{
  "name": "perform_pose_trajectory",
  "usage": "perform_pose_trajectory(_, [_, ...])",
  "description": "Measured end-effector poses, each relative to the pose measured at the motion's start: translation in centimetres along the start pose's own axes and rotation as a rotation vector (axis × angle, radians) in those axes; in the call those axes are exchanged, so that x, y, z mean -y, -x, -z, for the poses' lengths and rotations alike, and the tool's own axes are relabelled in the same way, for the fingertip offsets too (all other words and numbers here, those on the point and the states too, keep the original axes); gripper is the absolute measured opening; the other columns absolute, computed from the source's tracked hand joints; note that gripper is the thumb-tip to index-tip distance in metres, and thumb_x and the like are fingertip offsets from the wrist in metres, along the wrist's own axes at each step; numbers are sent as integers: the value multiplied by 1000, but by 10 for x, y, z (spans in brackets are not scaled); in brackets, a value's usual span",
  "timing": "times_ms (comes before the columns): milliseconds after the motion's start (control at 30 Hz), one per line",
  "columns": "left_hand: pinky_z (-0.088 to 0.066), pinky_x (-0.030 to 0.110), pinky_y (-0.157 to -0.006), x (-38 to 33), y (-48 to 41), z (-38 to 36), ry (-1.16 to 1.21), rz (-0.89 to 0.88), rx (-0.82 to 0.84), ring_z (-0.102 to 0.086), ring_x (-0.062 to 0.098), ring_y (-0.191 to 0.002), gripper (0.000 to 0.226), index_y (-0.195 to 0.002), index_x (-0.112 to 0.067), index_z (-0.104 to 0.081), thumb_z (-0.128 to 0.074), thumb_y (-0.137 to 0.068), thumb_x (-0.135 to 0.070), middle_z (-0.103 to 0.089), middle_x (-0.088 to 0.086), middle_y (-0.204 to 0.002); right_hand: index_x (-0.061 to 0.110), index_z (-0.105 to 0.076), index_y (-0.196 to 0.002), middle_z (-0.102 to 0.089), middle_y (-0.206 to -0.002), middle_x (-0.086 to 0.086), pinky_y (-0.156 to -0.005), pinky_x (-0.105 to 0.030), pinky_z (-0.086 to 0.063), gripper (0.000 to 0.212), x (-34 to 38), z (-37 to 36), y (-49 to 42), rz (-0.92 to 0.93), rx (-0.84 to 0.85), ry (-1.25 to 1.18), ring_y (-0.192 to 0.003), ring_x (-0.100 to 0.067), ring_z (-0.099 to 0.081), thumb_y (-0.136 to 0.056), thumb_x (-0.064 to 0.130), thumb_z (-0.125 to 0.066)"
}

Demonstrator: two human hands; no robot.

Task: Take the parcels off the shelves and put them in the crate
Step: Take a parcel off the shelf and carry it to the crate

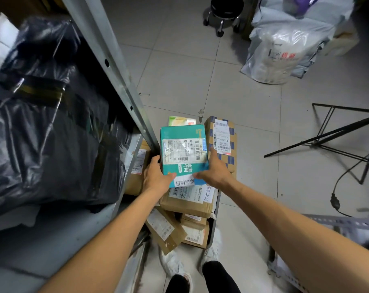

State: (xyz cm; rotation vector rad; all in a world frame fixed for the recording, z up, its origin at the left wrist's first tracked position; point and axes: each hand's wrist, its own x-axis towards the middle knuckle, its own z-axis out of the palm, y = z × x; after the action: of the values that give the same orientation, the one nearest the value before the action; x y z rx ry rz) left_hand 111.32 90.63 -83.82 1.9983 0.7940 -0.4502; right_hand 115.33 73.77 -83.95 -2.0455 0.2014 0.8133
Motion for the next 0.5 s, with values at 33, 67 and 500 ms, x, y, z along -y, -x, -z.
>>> perform_pose_trajectory(33, [-48,48,-99,-3,2,0,-26,-8,-2,-50,25,-126,73,-145,-19,-34,-73,-83,-11,-50,6,-138,17,-25,-132,-49,-103,11,-62,-25,-55,72,1,1,1,-4,-8,8,-96,-13,-58,-80,3,-73])
perform_pose_trajectory(67, [-47,48,-100,-7,4,1,-48,-23,-4,-49,25,-126,69,-142,-18,-37,-73,-83,-12,-52,6,-137,18,-27,-128,-49,-105,9,-61,-24,-55,68,2,3,3,-3,-15,26,-95,-12,-57,-81,6,-73])
perform_pose_trajectory(500, [-42,37,-90,-146,88,89,-876,-641,-4,-54,28,-118,47,-127,-18,-50,-66,-83,-15,-52,4,-131,9,-43,-136,-55,-131,-11,-98,-41,-48,72,119,80,101,339,26,823,-117,-29,-54,-76,23,-80])
